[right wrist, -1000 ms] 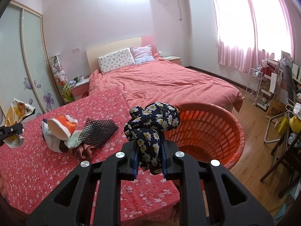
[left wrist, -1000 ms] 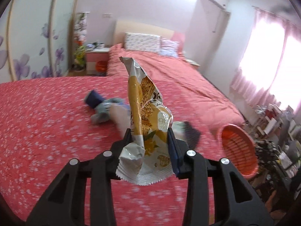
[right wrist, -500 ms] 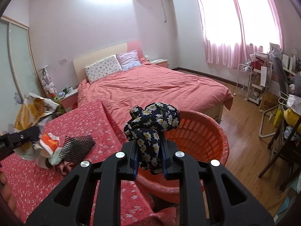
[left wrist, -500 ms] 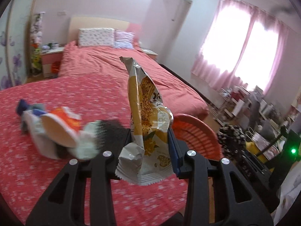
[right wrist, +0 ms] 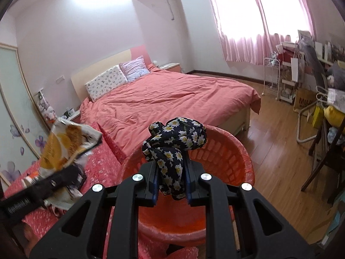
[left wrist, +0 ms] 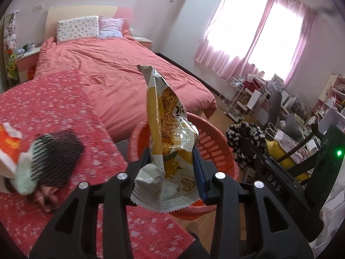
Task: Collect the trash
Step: 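Carry the snack bag and daisy cloth with both tools over the orange basket, then open both tools to drop the bag and cloth into the basket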
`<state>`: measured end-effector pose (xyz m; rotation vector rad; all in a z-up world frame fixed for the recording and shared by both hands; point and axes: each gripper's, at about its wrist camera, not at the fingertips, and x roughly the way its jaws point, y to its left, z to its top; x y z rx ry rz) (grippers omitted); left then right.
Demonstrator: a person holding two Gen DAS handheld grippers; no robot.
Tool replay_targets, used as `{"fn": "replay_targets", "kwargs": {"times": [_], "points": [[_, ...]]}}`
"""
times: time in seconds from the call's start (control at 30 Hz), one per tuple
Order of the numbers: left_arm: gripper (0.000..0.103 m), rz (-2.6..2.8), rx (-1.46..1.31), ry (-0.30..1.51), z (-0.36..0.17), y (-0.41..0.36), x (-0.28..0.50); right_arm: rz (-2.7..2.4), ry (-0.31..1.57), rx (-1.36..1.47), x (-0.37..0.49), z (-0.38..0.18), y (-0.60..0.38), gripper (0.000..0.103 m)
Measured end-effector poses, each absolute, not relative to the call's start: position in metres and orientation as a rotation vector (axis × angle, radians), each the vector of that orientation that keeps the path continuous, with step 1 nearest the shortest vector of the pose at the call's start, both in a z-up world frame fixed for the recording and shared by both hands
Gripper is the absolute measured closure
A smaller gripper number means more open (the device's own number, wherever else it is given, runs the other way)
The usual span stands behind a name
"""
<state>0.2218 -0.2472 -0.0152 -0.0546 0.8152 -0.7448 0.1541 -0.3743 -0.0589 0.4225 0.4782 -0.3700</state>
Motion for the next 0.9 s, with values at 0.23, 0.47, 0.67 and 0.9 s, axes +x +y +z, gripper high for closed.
{"fn": "replay_targets", "kwargs": {"times": [0.23, 0.47, 0.67, 0.9], "points": [[0.062, -0.777, -0.029, 0.861, -0.037, -0.276, 0.237, -0.372, 0.476, 0.465, 0.16, -0.065, -0.391, 0.081], [0.043, -0.769, -0.007, 0.91, -0.058, -0.294, 0.248, -0.351, 0.484, 0.551, 0.163, -0.073, -0.406, 0.062], [0.033, -0.717, -0.018, 0.934, -0.068, -0.28, 0.256, -0.365, 0.489, 0.569, 0.16, -0.074, -0.406, 0.047], [0.029, -0.641, -0.025, 0.9, -0.06, -0.24, 0.255, -0.401, 0.503, 0.488, 0.158, -0.064, -0.394, 0.047]]}}
